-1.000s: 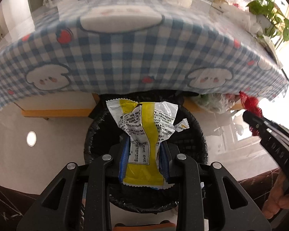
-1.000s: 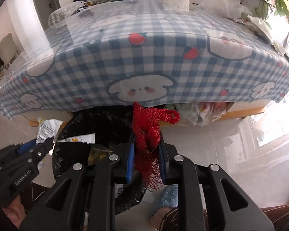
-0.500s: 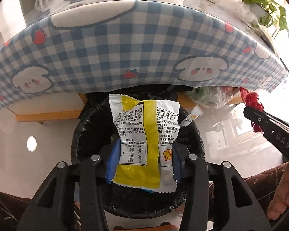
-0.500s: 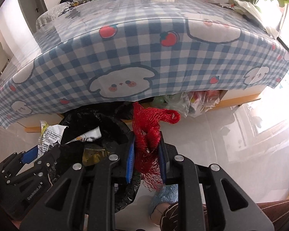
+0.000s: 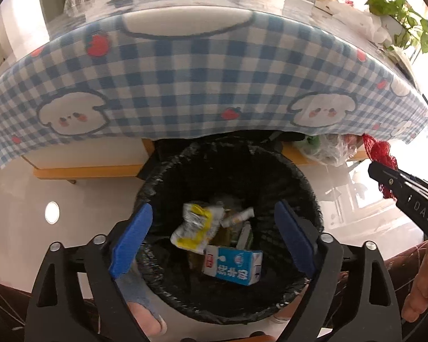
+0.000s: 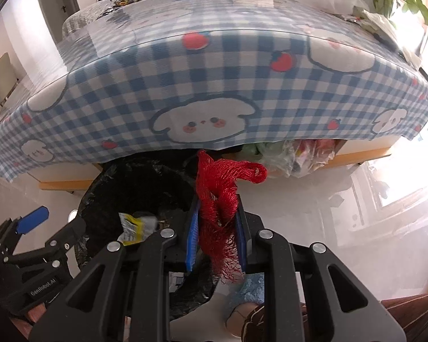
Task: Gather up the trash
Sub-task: 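Lower the right tool into the bin and open it to drop the red net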
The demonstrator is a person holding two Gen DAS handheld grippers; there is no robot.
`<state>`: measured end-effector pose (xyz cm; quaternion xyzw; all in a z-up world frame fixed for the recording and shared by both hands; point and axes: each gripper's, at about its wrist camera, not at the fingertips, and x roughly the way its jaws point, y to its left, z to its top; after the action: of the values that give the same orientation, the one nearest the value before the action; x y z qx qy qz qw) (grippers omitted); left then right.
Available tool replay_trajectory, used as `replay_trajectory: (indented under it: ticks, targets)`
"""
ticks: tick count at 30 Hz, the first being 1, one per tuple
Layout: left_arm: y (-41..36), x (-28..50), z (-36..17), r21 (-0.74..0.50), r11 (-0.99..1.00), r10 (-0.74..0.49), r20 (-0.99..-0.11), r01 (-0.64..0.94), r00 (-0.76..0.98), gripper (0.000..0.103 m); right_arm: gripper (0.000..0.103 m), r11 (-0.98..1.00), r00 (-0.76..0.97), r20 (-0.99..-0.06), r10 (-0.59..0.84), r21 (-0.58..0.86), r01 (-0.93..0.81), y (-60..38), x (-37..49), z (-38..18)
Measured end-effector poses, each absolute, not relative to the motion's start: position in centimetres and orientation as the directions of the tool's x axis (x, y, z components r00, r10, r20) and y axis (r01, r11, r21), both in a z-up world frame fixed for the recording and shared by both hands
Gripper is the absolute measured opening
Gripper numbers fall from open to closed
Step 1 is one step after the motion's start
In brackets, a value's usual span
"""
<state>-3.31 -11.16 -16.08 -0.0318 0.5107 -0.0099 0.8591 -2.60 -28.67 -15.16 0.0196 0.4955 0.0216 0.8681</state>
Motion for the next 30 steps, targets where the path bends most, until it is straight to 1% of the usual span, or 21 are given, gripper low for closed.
replay_trajectory:
  ticks: [4, 6, 13, 17, 25, 30]
  targets:
    - [-9.3, -3.6, -15.7, -0.089, 0.996, -0.067, -0.862, -0.020, 0.502, 0.096, 0.021, 0.997, 0.503, -0.861, 0.071, 0.061, -0.036, -27.2, -2.9, -15.6]
    - [-8.4, -3.6, -15.7, -0.080, 0.996, -0.054, -0.860, -0.030, 0.507, 0.097, 0.021, 0.997, 0.500, -0.863, 0.077, 0.059, -0.052, -26.2, -2.9, -15.9]
    - [-5.6, -4.0, -16.4, -0.066, 0.994, -0.015, -0.868, -0.086, 0.496, 0.097, 0.021, 0.992, 0.472, -0.877, 0.096, 0.046, -0.117, -22.3, -3.1, -17.1]
    - [-4.2, -4.4, -16.5, -0.081, 0.990, -0.015, -0.867, -0.112, 0.498, 0.097, 0.021, 0.986, 0.471, -0.875, 0.107, 0.031, -0.166, -19.4, -3.3, -17.3]
    - [-1.7, -5.2, -16.3, -0.074, 0.987, 0.009, -0.864, -0.145, 0.504, 0.097, 0.022, 0.979, 0.474, -0.871, 0.128, 0.036, -0.199, -16.5, -3.1, -17.3]
    - [-1.4, -5.3, -16.5, -0.069, 0.986, 0.015, -0.868, -0.151, 0.497, 0.097, 0.030, 0.979, 0.489, -0.862, 0.135, 0.039, -0.201, -16.0, -3.1, -16.9]
